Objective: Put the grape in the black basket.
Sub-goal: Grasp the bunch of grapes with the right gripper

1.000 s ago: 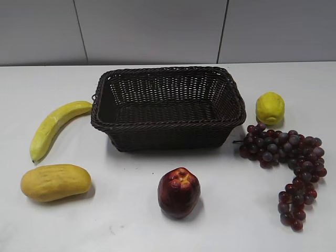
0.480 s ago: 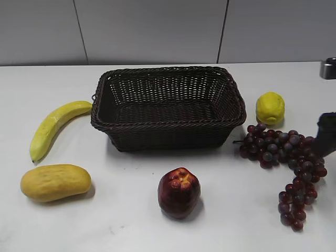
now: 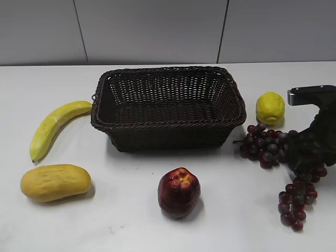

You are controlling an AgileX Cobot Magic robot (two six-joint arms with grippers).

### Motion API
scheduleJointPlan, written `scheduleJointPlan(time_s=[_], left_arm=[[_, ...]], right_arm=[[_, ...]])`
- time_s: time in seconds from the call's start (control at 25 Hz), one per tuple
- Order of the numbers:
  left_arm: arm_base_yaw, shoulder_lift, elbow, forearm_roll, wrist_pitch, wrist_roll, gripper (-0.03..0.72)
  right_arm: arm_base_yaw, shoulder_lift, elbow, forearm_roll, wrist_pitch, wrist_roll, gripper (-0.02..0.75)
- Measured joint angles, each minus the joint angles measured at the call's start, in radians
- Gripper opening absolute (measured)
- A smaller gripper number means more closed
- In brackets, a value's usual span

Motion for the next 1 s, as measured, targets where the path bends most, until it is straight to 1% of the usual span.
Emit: scheduleJointPlan(time_s=[0.28, 0.4, 0.44, 0.52, 0.6, 0.64, 0.68, 0.84, 1.0], left_arm=[[0.000, 0.000, 0.000, 0.000, 0.000, 0.000, 0.217], [0.000, 0.000, 0.000, 0.000, 0.000, 0.000, 0.217], [0.000, 0.000, 0.000, 0.000, 0.000, 0.000, 0.217], [0.000, 0.000, 0.000, 0.000, 0.000, 0.000, 0.217], [0.000, 0.000, 0.000, 0.000, 0.000, 0.000, 0.217], [0.000, 0.000, 0.000, 0.000, 0.000, 0.000, 0.217], [0.000, 0.000, 0.000, 0.000, 0.000, 0.000, 0.217], [0.000, 0.000, 0.000, 0.000, 0.000, 0.000, 0.217], [0.000, 0.000, 0.000, 0.000, 0.000, 0.000, 0.217]], right_arm=[[0.000, 0.057, -0.001, -0.007, -0.084, 0.015, 0.594], [0.000, 0.080, -0.002, -0.008, -0.099, 0.015, 0.585], [0.000, 0.085, -0.002, -0.009, -0.100, 0.016, 0.568], [0.000, 0.089, -0.002, -0.009, -0.100, 0.016, 0.500], [0.000, 0.089, -0.002, -0.009, -0.098, 0.016, 0.377], [0.000, 0.088, -0.002, -0.011, -0.098, 0.016, 0.282], [0.000, 0.084, -0.002, -0.019, -0.096, 0.017, 0.267], [0.000, 0.048, -0.012, -0.071, -0.065, 0.016, 0.267], [0.000, -0.038, -0.037, -0.130, 0.001, 0.017, 0.267]])
